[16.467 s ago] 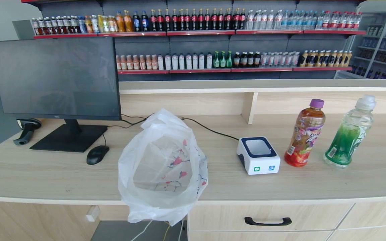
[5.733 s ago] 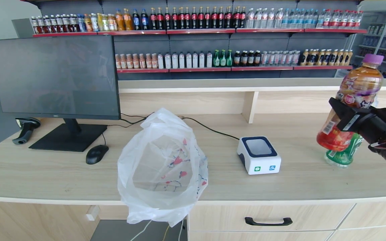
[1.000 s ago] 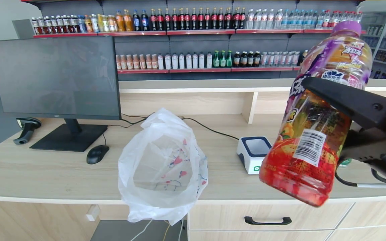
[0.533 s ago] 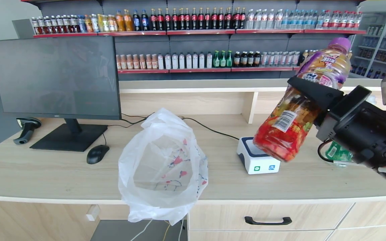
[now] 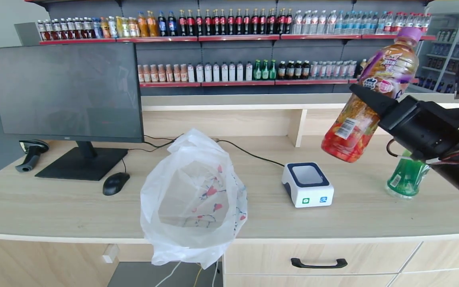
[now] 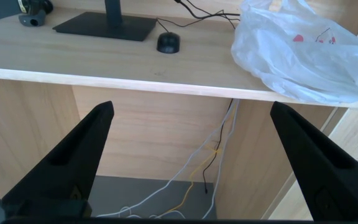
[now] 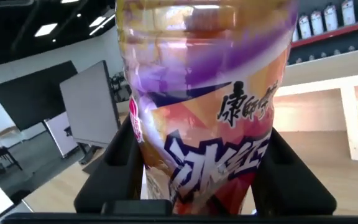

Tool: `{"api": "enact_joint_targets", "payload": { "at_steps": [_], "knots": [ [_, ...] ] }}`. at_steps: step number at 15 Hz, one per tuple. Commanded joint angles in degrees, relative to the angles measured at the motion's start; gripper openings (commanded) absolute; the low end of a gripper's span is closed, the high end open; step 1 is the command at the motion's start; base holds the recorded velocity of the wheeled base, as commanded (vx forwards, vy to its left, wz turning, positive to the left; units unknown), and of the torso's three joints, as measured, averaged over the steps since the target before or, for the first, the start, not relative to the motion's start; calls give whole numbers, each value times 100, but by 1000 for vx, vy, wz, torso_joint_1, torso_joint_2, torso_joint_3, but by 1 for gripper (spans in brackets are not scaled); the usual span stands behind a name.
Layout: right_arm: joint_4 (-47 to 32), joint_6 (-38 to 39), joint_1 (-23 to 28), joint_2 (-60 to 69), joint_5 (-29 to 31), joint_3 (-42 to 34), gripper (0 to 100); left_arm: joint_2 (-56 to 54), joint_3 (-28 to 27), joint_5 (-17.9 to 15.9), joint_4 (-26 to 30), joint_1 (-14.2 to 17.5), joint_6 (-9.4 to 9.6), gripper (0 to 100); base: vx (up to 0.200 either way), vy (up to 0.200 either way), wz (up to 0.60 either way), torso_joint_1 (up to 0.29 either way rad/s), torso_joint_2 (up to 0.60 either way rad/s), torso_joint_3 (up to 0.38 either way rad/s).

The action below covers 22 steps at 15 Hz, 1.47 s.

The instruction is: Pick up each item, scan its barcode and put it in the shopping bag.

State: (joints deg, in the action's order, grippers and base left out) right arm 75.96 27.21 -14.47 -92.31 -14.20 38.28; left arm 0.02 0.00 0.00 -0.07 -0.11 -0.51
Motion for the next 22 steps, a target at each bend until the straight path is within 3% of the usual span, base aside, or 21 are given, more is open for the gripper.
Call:
{"api": "enact_joint_targets", "payload": {
  "at_steps": [1,4,10,11,13,17,20,22],
  "knots": [
    [86,-752,-232,196,-4,-22,0,-2,0,0,-1,2,-2,100,0,0,0,0,0,0],
    [51,-2308,-284,380,23,-224,0,-2,0,0,-1,2,-2,100,0,0,0,0,0,0],
    [77,-3846,-223,433,752,-822,0,-2,0,0,-1,2,-2,100,0,0,0,0,0,0],
    [86,-4022,-197,477,1174,-1086,0,-2,0,0,-1,2,-2,100,0,0,0,0,0,0],
    [86,-4039,-232,486,1710,-1270,0,-2,0,0,-1,2,-2,100,0,0,0,0,0,0],
    [648,-3802,-223,257,1728,-2088,0,-2,0,0,-1,2,7,100,0,0,0,0,0,0],
    [824,-3864,-249,134,2238,-1692,0,-2,0,0,-1,2,7,100,0,0,0,0,0,0],
    [842,-3749,-451,99,2255,-1718,0,-2,0,0,-1,2,7,100,0,0,0,0,0,0]
  ]
}}
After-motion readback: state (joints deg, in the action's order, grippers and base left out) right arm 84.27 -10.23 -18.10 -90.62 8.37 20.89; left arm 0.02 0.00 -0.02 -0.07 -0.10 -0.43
